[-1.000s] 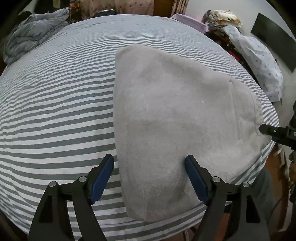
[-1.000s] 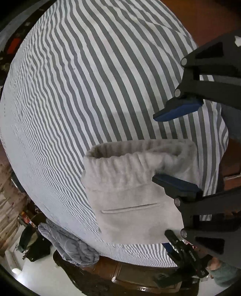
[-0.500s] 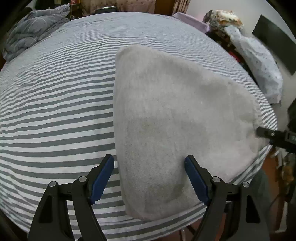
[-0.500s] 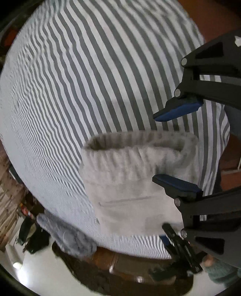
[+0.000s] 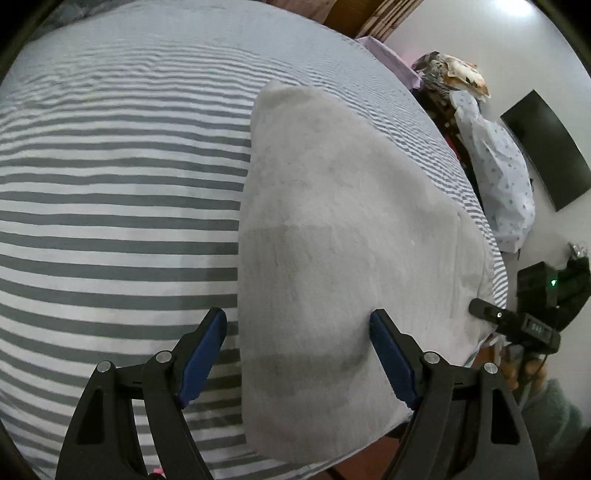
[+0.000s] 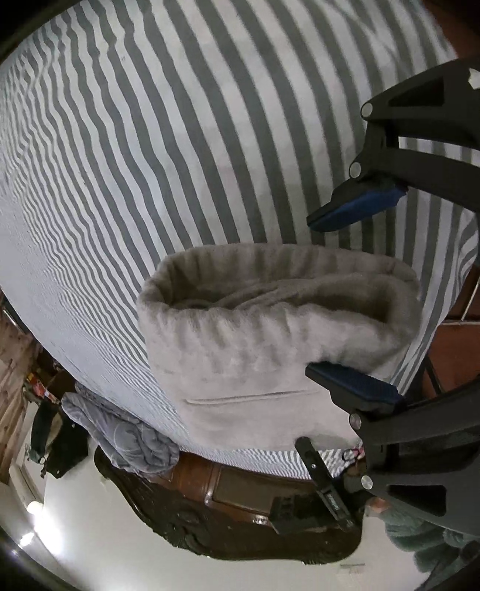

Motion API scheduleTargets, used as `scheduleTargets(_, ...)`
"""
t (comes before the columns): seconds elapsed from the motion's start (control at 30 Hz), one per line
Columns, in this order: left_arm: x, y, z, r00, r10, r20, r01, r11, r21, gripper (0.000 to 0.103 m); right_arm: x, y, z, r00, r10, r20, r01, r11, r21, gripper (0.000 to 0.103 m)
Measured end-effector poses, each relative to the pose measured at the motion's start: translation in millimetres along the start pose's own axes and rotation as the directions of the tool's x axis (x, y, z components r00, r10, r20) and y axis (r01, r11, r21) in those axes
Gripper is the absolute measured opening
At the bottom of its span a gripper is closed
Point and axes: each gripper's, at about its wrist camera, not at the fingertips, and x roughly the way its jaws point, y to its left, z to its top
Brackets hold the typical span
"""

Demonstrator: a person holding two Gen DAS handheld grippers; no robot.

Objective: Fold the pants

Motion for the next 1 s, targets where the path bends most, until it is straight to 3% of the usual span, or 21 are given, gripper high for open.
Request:
scheduleTargets(0.33,23.4,3.7,16.0,0.999,-0.035,-0.018,0.035,0.999,0.008,0.088,22.2,-2.2,23.1,0.99,0.133,-0.048,-0.135,0.99,-0.04,0.073)
scheduleTargets(0.53,35.0,-9.2,24.4,1.0,-0.012,-0.007,0.012,0.999,0.052,0.09,29.2,2.2,33.0,0.987,0.155,-0.046,-0.157,0.987,-0.028,0.073)
scheduleTargets(0.63,36.8,-11.1,23.6,1.0,-0.005,0.009,0.004,0.999,0.054,0.09,32.0,2.4,36.2,0.98,0.195,-0.036,-0.195,0.981,0.004,0.064)
scheduleTargets(0.83,29.9,-11.5,18.2,0.998,-0.001,0.059,-0.001,1.0,0.019,0.072,37.7,12.8,44.2,0.981,0.192,-0.041,-0.191,0.981,0.027,0.044)
scheduleTargets(1.0,20.2,-7.2,16.8,0.996,-0.028,0.087,0.028,1.0,-0.003,0.053,28.7,35.1,43.6,0.985,0.173,-0.027,-0.172,0.985,0.025,0.04)
